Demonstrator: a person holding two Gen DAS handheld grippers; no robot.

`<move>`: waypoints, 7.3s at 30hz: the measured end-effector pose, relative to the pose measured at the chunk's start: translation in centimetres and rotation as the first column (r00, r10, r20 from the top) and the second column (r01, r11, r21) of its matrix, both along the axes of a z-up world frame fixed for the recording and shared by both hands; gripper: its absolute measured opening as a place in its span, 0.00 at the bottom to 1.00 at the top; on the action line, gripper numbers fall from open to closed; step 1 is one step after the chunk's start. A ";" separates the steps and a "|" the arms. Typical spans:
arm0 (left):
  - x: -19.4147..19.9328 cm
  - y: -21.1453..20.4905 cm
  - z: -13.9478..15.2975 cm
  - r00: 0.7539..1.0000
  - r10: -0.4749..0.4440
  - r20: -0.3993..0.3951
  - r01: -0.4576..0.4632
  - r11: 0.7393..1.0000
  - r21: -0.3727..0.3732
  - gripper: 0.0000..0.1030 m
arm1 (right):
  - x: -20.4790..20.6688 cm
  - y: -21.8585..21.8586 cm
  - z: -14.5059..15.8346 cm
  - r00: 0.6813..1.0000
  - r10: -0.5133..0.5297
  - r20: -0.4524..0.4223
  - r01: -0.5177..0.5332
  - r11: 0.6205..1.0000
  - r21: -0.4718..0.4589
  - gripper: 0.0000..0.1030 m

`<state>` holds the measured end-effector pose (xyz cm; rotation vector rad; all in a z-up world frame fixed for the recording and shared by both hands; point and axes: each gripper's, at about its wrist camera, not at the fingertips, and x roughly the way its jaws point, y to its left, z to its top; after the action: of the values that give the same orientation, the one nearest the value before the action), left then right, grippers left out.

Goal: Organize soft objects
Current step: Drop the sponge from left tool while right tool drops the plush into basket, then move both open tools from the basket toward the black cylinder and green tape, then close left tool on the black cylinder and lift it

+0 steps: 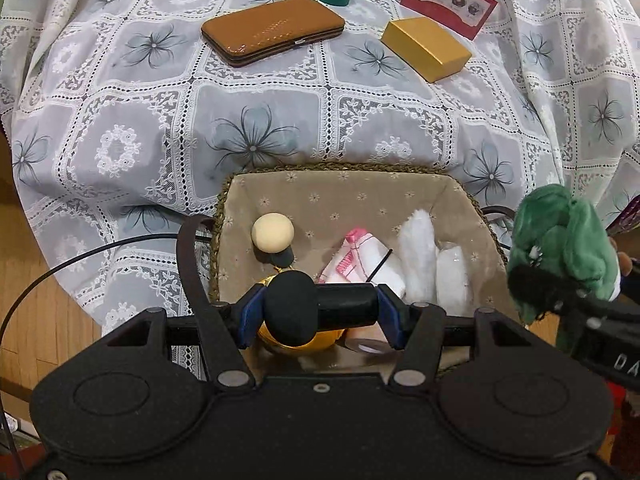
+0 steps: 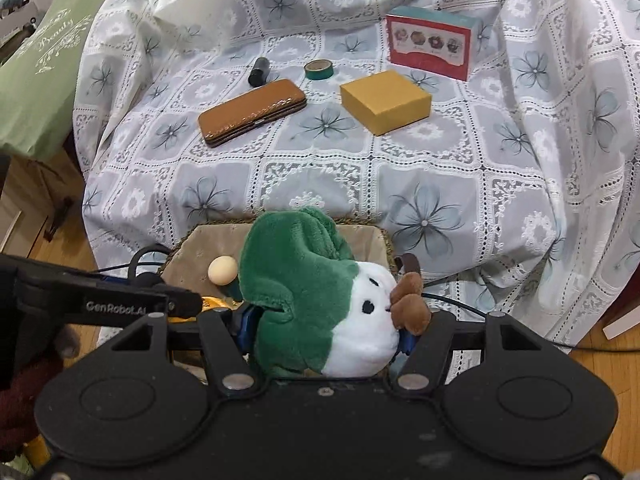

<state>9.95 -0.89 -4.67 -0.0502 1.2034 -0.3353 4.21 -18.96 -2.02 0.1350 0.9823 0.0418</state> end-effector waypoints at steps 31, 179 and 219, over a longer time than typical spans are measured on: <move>3.8 -0.2 1.2 0.997 0.065 0.035 -0.067 0.994 0.083 0.74 | 4.2 1.6 0.1 0.993 0.111 -0.040 -0.110 0.994 0.013 0.77; 34.6 -3.2 -2.4 0.972 0.142 0.185 -0.184 0.956 0.230 0.77 | 40.2 -2.6 -9.3 0.986 -0.046 0.157 0.082 0.970 -0.227 0.75; 34.7 -4.8 -2.8 0.798 -0.495 0.343 0.376 0.854 0.359 0.78 | 40.3 -2.3 -9.5 0.989 -0.018 0.144 0.056 0.962 -0.265 0.75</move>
<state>44.65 -5.69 -7.51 0.5357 0.7997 -0.5547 44.55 -21.25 -11.53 -0.0986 0.8355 -0.1157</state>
